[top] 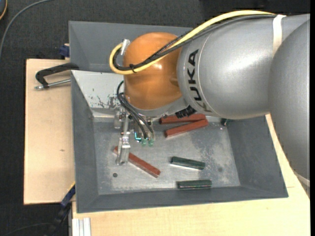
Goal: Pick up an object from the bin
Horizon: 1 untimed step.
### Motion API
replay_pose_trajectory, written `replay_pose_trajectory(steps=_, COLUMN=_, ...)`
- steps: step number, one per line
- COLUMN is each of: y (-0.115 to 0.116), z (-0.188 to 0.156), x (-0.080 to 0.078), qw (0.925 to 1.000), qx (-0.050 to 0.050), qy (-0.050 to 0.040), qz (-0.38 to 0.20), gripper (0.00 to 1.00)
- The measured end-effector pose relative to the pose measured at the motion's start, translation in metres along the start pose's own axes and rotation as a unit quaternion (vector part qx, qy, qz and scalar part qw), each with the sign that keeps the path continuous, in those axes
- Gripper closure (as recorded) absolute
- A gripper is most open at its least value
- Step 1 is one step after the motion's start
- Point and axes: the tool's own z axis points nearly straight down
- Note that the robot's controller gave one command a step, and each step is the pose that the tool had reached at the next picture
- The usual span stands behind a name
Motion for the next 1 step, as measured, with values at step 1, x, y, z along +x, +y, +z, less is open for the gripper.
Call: replay_pose_trajectory(steps=1, y=-0.0698, z=0.1345, x=-0.0136, qw=1.0000, qx=0.001, qy=-0.0001, qz=-0.004, gripper=0.00)
